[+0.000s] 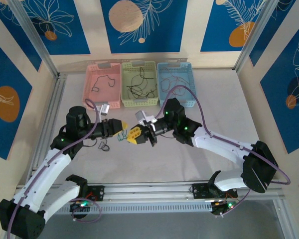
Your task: Untangle the cables
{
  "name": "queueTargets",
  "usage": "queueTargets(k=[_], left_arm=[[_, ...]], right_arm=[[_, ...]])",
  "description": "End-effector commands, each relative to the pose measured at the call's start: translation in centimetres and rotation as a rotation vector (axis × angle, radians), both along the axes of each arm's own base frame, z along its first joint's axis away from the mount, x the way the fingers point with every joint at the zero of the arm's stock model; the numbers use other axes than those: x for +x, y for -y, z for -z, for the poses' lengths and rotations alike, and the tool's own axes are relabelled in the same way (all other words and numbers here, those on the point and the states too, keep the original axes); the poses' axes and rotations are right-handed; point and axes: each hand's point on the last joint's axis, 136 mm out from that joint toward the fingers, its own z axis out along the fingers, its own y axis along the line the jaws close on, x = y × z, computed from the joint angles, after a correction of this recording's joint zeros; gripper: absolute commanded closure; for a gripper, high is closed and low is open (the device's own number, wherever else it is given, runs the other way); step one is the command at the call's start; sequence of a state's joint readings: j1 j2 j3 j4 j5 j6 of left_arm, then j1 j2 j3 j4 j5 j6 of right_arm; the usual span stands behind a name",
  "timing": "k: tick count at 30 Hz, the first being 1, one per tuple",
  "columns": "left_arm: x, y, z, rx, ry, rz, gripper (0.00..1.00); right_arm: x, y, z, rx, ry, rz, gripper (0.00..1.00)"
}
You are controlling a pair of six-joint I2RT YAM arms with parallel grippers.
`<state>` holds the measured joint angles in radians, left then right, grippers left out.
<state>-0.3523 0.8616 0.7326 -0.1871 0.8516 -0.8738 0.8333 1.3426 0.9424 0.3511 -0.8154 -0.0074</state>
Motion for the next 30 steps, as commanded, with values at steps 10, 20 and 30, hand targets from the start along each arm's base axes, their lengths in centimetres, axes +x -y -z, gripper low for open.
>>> queueTargets(k=[10,20,30], left_arm=[[-0.2,-0.3,-2.0,0.0,0.088,-0.029,0.34],[0.0,-0.6,-1.6,0.018,0.093,-0.05,0.29],[1.5,-0.5,-1.6,0.007,0.094,-0.088,0.22]], right_arm=[[1.3,0.7,-0.8,0.006,0.004,0.054,1.0],[1.7,0.4,-0.3,-0.013,-0.02,0.049,1.0],[1.0,0.6,0.5,-0.045,-0.052,0.013,1.0]])
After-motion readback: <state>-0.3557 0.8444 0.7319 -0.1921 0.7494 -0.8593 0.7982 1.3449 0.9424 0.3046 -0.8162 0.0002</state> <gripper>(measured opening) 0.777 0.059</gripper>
